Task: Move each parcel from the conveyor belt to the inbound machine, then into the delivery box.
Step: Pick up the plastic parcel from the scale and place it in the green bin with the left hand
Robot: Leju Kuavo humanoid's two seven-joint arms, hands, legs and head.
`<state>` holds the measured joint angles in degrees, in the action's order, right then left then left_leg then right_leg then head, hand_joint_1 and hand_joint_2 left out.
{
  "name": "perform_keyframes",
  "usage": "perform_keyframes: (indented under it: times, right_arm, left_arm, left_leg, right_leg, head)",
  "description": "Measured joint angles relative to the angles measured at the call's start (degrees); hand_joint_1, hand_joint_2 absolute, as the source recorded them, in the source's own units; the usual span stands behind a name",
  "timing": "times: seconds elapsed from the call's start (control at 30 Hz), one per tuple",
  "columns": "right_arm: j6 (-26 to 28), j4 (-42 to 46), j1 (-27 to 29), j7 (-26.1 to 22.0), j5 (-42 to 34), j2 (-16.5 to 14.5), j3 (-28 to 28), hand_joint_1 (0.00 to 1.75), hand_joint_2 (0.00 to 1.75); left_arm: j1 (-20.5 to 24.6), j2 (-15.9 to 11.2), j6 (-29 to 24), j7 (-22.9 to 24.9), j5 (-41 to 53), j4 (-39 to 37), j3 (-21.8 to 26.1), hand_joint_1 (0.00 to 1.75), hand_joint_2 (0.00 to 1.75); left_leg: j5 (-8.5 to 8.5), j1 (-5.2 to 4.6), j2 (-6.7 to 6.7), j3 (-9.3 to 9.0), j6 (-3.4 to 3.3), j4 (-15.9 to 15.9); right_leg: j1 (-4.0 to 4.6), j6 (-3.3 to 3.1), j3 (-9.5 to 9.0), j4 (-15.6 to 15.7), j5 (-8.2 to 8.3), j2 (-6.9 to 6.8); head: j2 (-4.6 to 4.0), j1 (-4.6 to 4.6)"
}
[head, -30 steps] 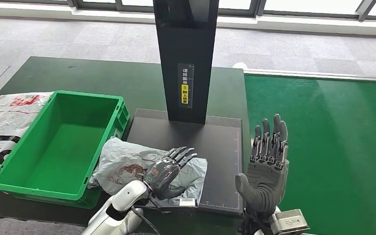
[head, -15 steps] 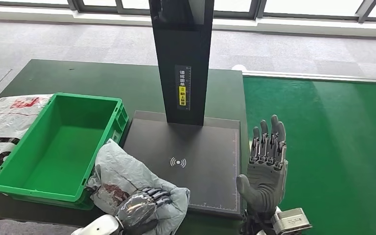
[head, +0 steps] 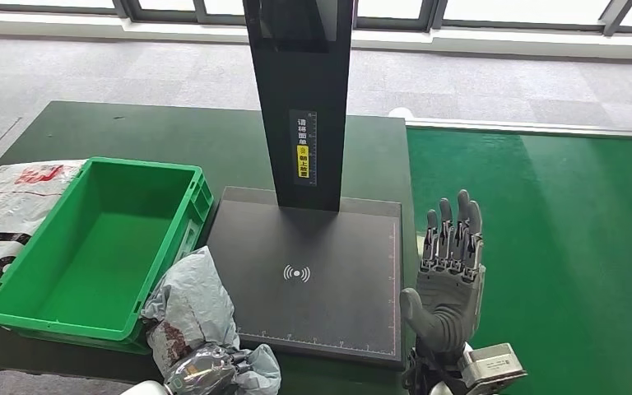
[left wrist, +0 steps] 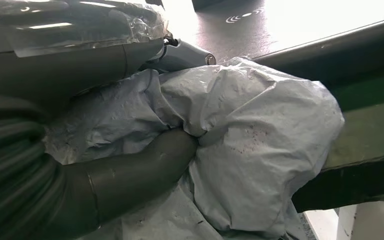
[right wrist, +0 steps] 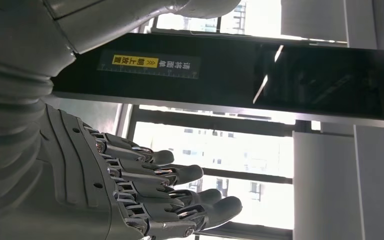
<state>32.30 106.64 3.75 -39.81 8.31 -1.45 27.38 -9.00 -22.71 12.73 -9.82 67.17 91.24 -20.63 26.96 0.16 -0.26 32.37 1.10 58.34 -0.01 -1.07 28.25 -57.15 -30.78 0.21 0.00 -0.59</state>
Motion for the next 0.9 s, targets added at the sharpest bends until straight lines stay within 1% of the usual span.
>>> perform_keyframes:
  times: [0.3,0.37,0.43,0.5,0.57,0.67,0.77,0.83,0.9]
  right_arm:
    - [0.2,0.0,0.0,0.0,-0.1,0.2,0.0,0.0,1.75]
    - [0.4,0.0,0.0,0.0,-0.3,0.2,0.0,0.0,1.75]
    - [0.7,0.0,0.0,0.0,-0.4,0.2,0.0,0.0,1.75]
    - [1.2,0.1,0.0,0.0,-0.4,0.3,0.0,0.0,1.75]
    - [1.9,0.5,0.2,0.0,-0.1,0.3,0.0,0.0,1.75]
    - [3.7,1.6,0.8,0.0,0.6,0.4,0.0,0.0,1.75]
    - [5.9,2.9,1.5,0.0,1.1,0.5,0.1,0.0,1.75]
    - [6.9,3.5,1.9,0.0,1.2,0.6,0.3,0.0,1.75]
    - [7.3,4.1,2.2,0.0,1.3,0.7,0.3,0.0,1.75]
  left_arm:
    - [-0.1,-0.2,0.4,1.1,0.3,0.0,-0.5,1.75,1.75]
    - [0.1,-0.2,-0.3,1.2,0.3,-0.1,-0.9,1.75,1.75]
    - [0.6,0.0,-2.4,0.8,0.4,-0.4,-1.7,1.75,1.75]
    - [1.6,0.7,-6.0,-0.3,0.6,-0.9,-2.3,1.75,1.75]
    - [3.4,2.1,-10.6,-2.0,0.7,-1.7,-2.7,1.75,1.75]
    - [7.6,6.1,-19.5,-4.4,0.4,-2.6,-2.8,1.75,1.75]
    - [11.7,10.3,-28.7,-6.6,-2.0,-2.0,-2.8,1.75,1.75]
    - [13.4,12.3,-34.1,-8.6,-4.6,-0.7,-2.8,1.75,1.75]
    - [14.3,13.6,-39.1,-10.8,-7.8,0.7,-2.7,1.75,1.75]
  left_leg:
    - [0.02,-0.01,0.0,0.02,0.03,0.0]
    - [0.02,-0.01,0.0,0.01,0.03,0.0]
    - [0.02,-0.01,0.0,0.0,0.03,0.0]
    - [0.0,-0.01,-0.02,0.0,0.02,0.0]
    - [-0.04,0.0,-0.08,0.03,-0.02,0.0]
    - [-0.13,-0.02,-0.21,0.11,-0.1,0.0]
    - [-0.15,-0.12,-0.22,0.13,-0.12,0.0]
    - [-0.15,-0.21,-0.17,0.14,-0.15,0.0]
    - [-0.14,-0.25,-0.15,0.14,-0.19,0.1]
  right_leg:
    - [-0.01,0.0,0.02,0.0,0.0,0.0]
    - [-0.03,0.0,0.04,0.0,0.0,0.0]
    - [-0.05,0.0,0.06,0.0,0.0,0.0]
    - [-0.08,0.0,0.08,0.0,0.0,-0.02]
    - [-0.13,0.01,0.11,0.0,0.01,-0.09]
    - [-0.22,0.09,0.09,0.0,0.06,-0.23]
    - [-0.23,0.22,0.07,0.0,0.15,-0.21]
    - [-0.25,0.27,0.09,0.0,0.19,-0.13]
    - [-0.29,0.3,0.13,0.0,0.2,-0.1]
  head:
    - [0.0,0.0]
    - [0.0,0.0]
    - [0.0,0.0]
    - [0.0,0.0]
    - [0.0,0.0]
    - [0.0,0.0]
    - [0.0,0.01]
    - [0.0,0.01]
    - [0.0,0.0]
